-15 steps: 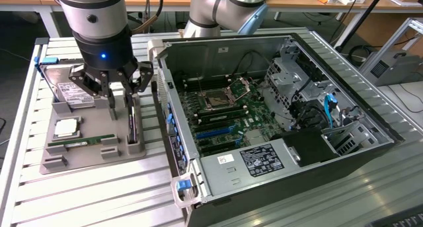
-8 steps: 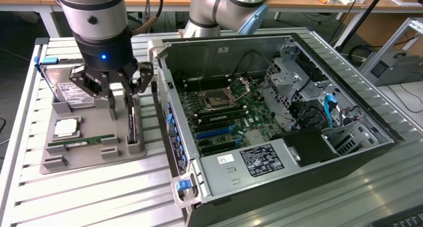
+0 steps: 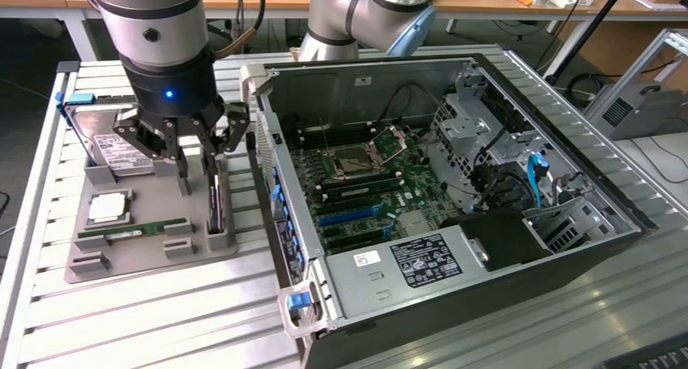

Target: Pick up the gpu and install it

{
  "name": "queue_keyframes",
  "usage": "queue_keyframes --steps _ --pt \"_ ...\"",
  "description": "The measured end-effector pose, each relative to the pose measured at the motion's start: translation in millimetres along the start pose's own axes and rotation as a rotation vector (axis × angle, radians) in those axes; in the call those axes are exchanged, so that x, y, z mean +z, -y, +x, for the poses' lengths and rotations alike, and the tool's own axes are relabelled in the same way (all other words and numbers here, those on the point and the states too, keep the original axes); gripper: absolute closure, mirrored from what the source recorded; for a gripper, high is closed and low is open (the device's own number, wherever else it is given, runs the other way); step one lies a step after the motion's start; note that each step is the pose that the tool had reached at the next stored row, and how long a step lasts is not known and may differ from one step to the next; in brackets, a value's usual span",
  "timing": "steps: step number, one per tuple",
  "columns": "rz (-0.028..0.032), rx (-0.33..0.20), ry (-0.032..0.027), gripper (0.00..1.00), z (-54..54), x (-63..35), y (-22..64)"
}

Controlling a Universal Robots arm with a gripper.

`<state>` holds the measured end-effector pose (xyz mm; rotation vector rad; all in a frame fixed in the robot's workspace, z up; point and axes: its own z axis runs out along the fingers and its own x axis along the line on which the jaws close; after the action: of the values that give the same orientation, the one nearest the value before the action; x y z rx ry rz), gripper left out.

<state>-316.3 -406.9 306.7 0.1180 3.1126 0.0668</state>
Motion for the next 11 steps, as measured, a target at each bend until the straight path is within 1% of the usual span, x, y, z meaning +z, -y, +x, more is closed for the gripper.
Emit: queue_keyframes --steps 11 --pt "0.0000 0.000 0.0001 0.58 0.0 2.1 0.1"
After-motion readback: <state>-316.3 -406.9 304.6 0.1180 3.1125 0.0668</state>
